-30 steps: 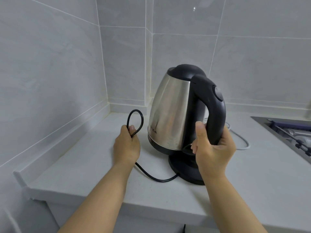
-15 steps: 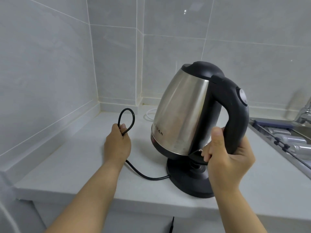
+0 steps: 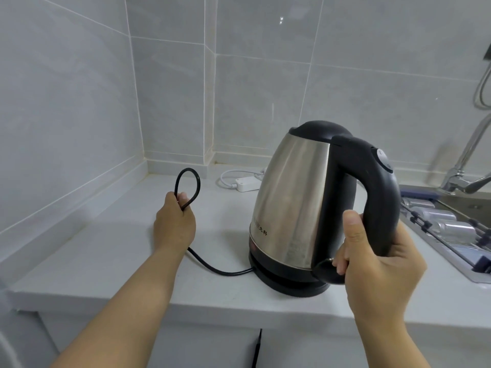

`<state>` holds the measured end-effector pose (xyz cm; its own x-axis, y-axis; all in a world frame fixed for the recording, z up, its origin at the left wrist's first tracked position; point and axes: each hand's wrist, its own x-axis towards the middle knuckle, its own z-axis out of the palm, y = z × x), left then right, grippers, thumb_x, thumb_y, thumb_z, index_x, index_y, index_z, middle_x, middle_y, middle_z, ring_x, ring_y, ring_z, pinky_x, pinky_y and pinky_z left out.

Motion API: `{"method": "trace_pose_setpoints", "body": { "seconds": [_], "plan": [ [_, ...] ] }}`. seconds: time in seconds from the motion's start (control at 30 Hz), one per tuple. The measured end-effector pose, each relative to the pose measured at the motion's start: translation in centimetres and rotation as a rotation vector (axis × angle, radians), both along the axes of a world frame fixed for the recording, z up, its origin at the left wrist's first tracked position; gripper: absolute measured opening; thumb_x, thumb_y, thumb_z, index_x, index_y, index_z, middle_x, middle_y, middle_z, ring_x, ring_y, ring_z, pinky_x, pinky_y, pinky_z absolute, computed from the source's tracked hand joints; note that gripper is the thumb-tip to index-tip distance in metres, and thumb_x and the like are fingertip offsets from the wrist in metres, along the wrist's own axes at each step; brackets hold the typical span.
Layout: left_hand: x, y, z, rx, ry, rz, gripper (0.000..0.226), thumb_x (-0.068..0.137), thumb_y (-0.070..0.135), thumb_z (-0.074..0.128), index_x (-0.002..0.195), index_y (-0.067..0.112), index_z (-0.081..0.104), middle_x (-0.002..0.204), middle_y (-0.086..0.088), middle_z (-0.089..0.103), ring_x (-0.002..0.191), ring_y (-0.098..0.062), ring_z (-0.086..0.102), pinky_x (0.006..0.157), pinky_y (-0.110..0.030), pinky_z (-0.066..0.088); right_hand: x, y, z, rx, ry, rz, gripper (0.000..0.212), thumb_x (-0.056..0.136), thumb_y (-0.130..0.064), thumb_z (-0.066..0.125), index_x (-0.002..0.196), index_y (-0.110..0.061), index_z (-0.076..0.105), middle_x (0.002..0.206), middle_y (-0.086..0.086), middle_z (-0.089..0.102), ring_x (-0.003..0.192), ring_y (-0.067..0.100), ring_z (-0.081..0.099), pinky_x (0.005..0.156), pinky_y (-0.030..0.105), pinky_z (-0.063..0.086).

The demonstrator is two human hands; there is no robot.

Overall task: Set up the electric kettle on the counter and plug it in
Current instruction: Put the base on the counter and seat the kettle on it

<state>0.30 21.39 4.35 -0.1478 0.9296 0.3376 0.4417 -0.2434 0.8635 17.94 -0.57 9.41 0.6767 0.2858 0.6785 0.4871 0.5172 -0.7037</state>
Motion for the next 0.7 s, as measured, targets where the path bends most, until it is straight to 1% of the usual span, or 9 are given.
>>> {"method": "trace_pose_setpoints", "body": {
  "seconds": [0.17, 0.23, 0.33, 0.43, 0.5, 0.6, 0.67, 0.7],
  "plan": [
    [0.0, -0.3, 0.0, 0.003, 0.007, 0.015, 0.031, 0.102, 0.034, 0.031, 0.089, 0.010, 0.044, 0.076, -0.003, 0.052, 0.071, -0.027, 0.052, 0.064, -0.036, 0.041, 0.2, -0.7, 0.0, -0.056, -0.004, -0.020, 0.040, 0.078, -0.044, 0.069, 0.064, -0.012, 0.051, 0.042, 0.008, 0.045, 0.035, 0.028, 0.047, 0.039, 0.030, 0.040],
    [0.0, -0.4, 0.1, 0.005, 0.009, 0.018, 0.030, 0.102, 0.034, 0.031, 0.089, 0.010, 0.044, 0.076, -0.003, 0.052, 0.071, -0.028, 0.052, 0.064, -0.036, 0.042, 0.2, -0.8, 0.1, -0.072, 0.000, -0.009, 0.041, 0.081, -0.042, 0.072, 0.065, -0.011, 0.050, 0.042, 0.009, 0.044, 0.034, 0.026, 0.046, 0.039, 0.028, 0.039],
    [-0.1, -0.4, 0.1, 0.003, 0.000, 0.012, 0.030, 0.102, 0.034, 0.032, 0.091, 0.010, 0.045, 0.077, -0.003, 0.052, 0.073, -0.029, 0.053, 0.066, -0.038, 0.045, 0.2, -0.8, 0.5, -0.091, -0.008, 0.021, 0.039, 0.080, -0.037, 0.071, 0.067, -0.008, 0.050, 0.043, 0.011, 0.044, 0.033, 0.025, 0.045, 0.038, 0.026, 0.038],
    [-0.1, -0.5, 0.1, 0.005, -0.018, 0.001, 0.027, 0.101, 0.032, 0.034, 0.093, 0.010, 0.047, 0.078, -0.001, 0.052, 0.075, -0.029, 0.054, 0.070, -0.041, 0.047, -0.1, -0.6, 1.0, -0.121, -0.026, 0.039, 0.042, 0.076, -0.039, 0.068, 0.068, -0.003, 0.050, 0.045, 0.015, 0.045, 0.033, 0.024, 0.046, 0.038, 0.022, 0.038],
    [-0.1, -0.5, 0.1, 0.006, -0.027, -0.004, 0.025, 0.101, 0.031, 0.035, 0.094, 0.010, 0.048, 0.078, 0.000, 0.052, 0.076, -0.029, 0.054, 0.071, -0.042, 0.048, -0.2, -0.6, 1.0, -0.142, -0.043, 0.044, 0.041, 0.076, -0.040, 0.067, 0.069, -0.003, 0.050, 0.046, 0.018, 0.047, 0.034, 0.024, 0.047, 0.038, 0.021, 0.039],
    [-0.1, -0.7, 0.1, 0.004, -0.036, -0.008, 0.026, 0.101, 0.031, 0.035, 0.093, 0.010, 0.047, 0.077, -0.001, 0.052, 0.074, -0.028, 0.053, 0.071, -0.042, 0.048, -0.1, -0.8, -0.1, -0.145, -0.032, 0.008, 0.038, 0.079, -0.040, 0.069, 0.068, -0.008, 0.051, 0.045, 0.016, 0.048, 0.035, 0.026, 0.049, 0.038, 0.028, 0.041],
    [-0.1, -0.9, 0.2, 0.006, -0.040, -0.007, 0.027, 0.101, 0.032, 0.034, 0.091, 0.010, 0.046, 0.076, -0.001, 0.051, 0.072, -0.028, 0.052, 0.070, -0.041, 0.047, -0.1, -0.9, -0.8, -0.141, -0.015, -0.029, 0.042, 0.081, -0.044, 0.073, 0.067, -0.012, 0.050, 0.044, 0.014, 0.048, 0.037, 0.029, 0.051, 0.039, 0.035, 0.044],
    [-0.1, -1.0, 0.3, 0.005, -0.041, -0.005, 0.027, 0.101, 0.032, 0.034, 0.091, 0.010, 0.046, 0.076, -0.001, 0.051, 0.072, -0.027, 0.052, 0.069, -0.040, 0.046, 0.0, -1.0, -1.1, -0.145, -0.017, -0.045, 0.041, 0.079, -0.048, 0.071, 0.066, -0.015, 0.050, 0.046, 0.015, 0.049, 0.039, 0.031, 0.052, 0.041, 0.038, 0.045]
  ]
}}
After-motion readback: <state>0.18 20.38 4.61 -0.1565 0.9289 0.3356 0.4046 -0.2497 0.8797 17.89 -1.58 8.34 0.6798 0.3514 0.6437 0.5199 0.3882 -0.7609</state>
